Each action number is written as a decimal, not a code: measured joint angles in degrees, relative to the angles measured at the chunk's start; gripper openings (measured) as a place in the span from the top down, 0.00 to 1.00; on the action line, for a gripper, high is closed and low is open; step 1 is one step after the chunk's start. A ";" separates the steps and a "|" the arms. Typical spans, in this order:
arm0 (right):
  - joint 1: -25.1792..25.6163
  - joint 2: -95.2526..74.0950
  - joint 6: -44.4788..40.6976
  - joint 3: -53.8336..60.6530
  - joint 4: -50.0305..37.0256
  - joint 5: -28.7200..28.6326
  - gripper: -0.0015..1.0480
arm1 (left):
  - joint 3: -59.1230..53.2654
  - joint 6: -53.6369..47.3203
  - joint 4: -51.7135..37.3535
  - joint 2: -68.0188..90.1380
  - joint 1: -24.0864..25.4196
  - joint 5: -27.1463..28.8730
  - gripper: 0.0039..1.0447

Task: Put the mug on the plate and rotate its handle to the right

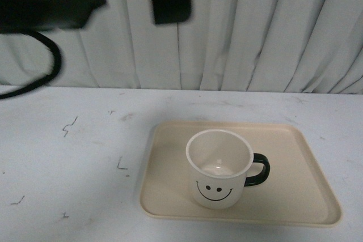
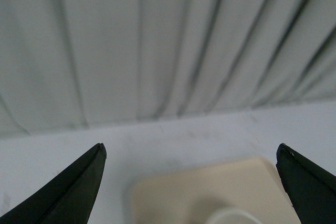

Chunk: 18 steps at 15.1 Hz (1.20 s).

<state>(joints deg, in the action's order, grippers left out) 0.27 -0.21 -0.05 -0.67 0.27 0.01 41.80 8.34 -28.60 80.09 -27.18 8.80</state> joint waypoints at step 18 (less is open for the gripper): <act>0.00 0.00 0.00 0.00 -0.02 0.00 0.06 | -37.99 -7.52 -6.45 -40.65 22.27 -3.89 0.99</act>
<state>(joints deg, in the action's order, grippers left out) 0.27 -0.21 -0.05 -0.67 0.25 0.01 3.81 0.82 -35.05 39.44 -4.91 4.91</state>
